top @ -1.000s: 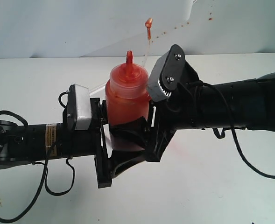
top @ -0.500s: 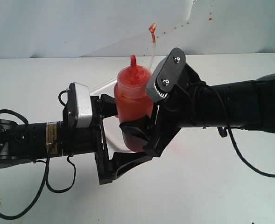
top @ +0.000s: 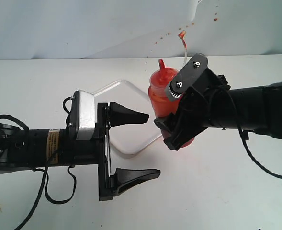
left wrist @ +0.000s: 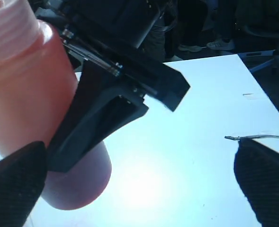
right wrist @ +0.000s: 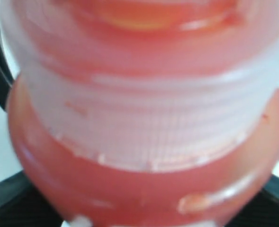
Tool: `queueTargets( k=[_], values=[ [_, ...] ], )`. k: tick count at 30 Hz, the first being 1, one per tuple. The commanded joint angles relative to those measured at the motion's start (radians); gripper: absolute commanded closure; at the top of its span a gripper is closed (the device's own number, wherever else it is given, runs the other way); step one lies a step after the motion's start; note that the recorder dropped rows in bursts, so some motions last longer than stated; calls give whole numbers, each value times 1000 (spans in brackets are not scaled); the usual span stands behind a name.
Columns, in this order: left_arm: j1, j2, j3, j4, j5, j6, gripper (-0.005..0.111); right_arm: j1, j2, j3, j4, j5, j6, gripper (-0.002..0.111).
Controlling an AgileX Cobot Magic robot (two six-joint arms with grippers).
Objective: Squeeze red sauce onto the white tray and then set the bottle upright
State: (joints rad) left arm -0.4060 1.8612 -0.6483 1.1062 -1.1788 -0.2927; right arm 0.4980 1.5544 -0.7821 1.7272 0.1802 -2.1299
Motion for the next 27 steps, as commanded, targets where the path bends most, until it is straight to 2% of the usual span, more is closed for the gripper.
queueTargets(
  k=[1,8,11,17,23,27],
  values=[
    [-5,-9,3,3,-16,3,2,-1,-12,-2,17,15,13,108],
    [-5,-9,3,3,-16,3,2,-1,-10,-2,17,4,23,108],
    [-5,-9,3,3,-16,3,2,-32,14,-2,17,14,57,108],
    [-1,-9,3,3,2,6,2,-107,81,0,17,262,64,108],
    [-1,-11,3,-98,88,14,2,-140,126,0,17,247,58,108],
    [24,-15,3,-132,104,14,2,-138,151,0,17,358,1,108]
  ],
)
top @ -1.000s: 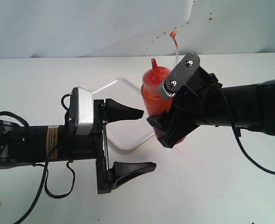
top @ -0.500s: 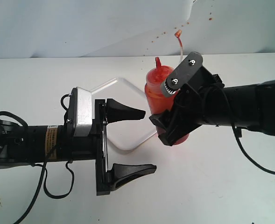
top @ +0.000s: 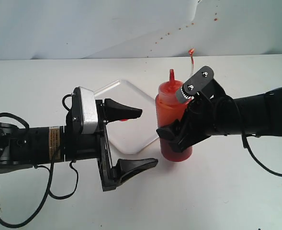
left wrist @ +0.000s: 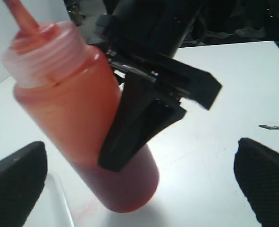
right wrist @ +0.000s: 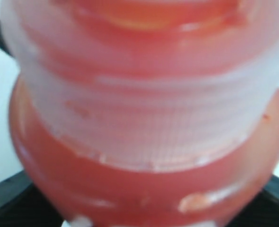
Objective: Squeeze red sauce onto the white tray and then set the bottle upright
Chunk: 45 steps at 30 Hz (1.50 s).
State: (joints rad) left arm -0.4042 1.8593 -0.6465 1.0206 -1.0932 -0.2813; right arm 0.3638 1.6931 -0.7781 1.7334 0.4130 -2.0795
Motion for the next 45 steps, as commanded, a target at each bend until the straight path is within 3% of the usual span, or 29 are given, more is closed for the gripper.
queueTargets(
  k=[1,10,45],
  values=[
    [35,-15,1,-47,18,3,2,-4,22,-4,11,132,-58,108],
    [156,-18,1,-39,-35,-81,2,-4,88,-4,11,153,-63,108],
    [157,-18,1,-43,-35,-81,2,-4,95,-38,11,163,-31,108]
  ],
)
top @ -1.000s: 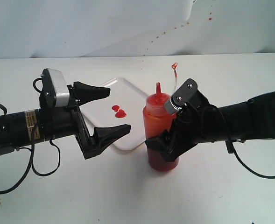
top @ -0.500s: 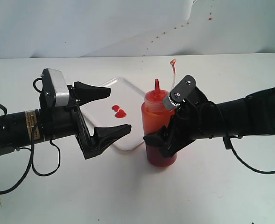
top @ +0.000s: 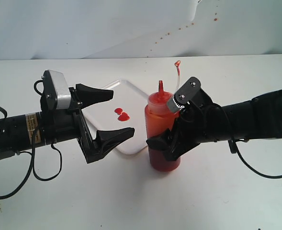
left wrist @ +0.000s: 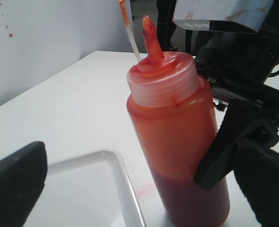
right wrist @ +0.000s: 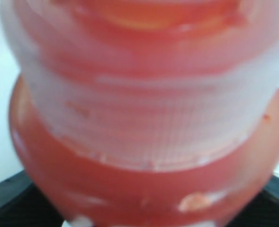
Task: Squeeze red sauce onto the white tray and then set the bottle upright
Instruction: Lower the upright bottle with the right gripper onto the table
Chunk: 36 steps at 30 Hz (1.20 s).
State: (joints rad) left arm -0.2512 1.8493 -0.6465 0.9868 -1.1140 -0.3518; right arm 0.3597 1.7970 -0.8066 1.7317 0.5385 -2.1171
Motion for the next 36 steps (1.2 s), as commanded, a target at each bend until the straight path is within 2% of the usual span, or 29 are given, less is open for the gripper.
queueTargets(
  k=[1,16,22,26,34,36],
  values=[
    [4,-8,1,-10,-14,-11,2,0,-9,-10,13,37,6,108],
    [4,-8,1,-10,-14,-11,2,0,-9,-7,-2,40,6,108],
    [4,-8,1,-10,-14,-11,2,18,-9,-5,-53,114,6,108],
    [4,-8,1,-10,-14,-11,2,50,-9,-5,-53,-2,6,108],
    [4,-8,1,-10,-14,-11,2,50,-9,-5,-53,-31,8,108],
    [4,-8,1,-10,-14,-11,2,50,-9,-5,-53,-33,10,103]
  ],
)
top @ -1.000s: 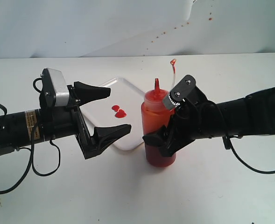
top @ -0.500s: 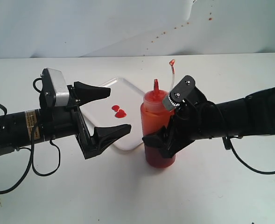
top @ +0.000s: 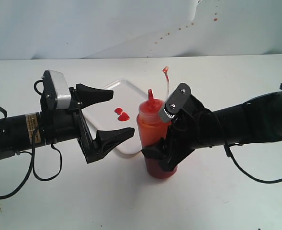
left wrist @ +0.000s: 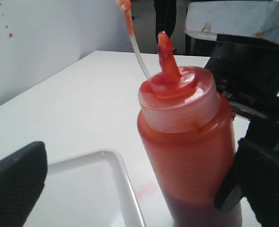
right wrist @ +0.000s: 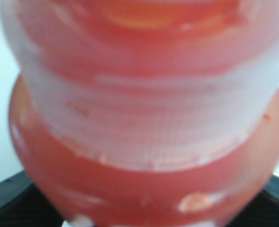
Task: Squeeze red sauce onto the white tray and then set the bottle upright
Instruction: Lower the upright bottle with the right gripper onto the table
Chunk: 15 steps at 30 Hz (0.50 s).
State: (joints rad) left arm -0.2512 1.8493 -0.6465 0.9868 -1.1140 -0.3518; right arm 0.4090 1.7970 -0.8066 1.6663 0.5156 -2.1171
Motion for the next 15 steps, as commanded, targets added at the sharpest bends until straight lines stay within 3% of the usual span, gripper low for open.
queueTargets(
  k=[1,10,15],
  values=[
    [4,-8,1,-10,-14,-11,2,0,-9,-5,8,-24,13,97],
    [4,-8,1,-10,-14,-11,2,0,-9,-5,-7,-44,58,53],
    [4,-8,1,-10,-14,-11,2,0,-9,-5,-7,-44,62,42]
  ],
)
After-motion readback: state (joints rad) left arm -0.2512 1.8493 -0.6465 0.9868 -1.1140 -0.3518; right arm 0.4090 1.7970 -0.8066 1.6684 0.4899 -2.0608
